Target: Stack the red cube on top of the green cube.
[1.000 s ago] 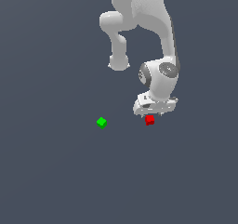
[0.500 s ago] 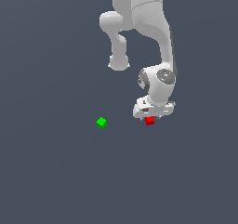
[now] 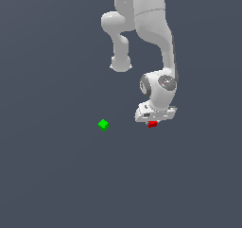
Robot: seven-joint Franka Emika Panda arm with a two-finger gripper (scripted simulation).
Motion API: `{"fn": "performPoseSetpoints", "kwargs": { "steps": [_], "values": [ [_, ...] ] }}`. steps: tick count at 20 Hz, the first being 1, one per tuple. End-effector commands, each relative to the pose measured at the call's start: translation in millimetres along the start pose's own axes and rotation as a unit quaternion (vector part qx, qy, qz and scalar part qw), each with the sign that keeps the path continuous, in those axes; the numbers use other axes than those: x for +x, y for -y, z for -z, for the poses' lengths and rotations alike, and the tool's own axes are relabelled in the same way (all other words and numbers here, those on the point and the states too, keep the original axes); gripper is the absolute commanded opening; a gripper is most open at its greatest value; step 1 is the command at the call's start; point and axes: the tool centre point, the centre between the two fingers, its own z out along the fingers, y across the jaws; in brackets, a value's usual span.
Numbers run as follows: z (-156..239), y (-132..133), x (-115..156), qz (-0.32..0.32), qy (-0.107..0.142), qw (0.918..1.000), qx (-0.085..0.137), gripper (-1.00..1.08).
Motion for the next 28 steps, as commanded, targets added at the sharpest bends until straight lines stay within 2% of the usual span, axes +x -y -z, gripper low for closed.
{"fn": "performPoseSetpoints", "kwargs": {
  "steps": [1,14,28],
  "values": [
    [0,0,0,0.0,0.0,1.0,0.0,-1.0],
    [11,0,0,0.0,0.0,1.0,0.0,-1.0],
    [91,0,-1,0.0,0.0,1.0,0.0,-1.0]
  ]
}}
